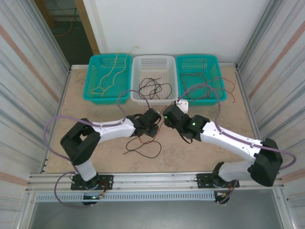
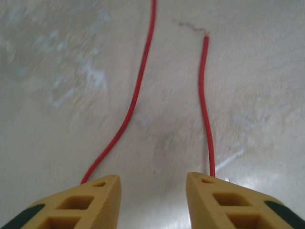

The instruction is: Untangle the cables

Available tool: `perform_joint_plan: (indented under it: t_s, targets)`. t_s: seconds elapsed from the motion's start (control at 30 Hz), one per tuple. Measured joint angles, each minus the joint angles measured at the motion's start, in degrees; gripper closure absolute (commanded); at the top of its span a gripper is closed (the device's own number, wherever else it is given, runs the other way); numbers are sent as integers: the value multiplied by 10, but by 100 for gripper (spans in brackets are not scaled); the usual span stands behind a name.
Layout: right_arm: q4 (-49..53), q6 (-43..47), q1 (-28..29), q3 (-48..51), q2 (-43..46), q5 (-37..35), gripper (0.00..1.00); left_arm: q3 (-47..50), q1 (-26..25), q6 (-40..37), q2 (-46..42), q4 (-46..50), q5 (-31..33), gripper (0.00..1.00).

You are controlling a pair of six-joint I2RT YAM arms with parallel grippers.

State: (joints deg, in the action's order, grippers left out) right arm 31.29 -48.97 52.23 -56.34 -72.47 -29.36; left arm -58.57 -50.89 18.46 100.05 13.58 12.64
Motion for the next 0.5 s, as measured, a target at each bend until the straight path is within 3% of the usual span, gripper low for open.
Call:
perform_joint_plan:
  t_s: [0.27,0.37,0.43,0.5]
  targets:
    - [14,2,-10,12,51,0,42,-34,3,-20,86,-61,84,66]
    - [20,6,-14,13,64,0,41,-50,4,-23,101,-72,93,79]
    - [21,9,-16,13,70,0,41,-59,6,-22,111,-77,97,95]
    - [21,12,-17,13,73,0,41,-61,10,-20,115,-80,97,100]
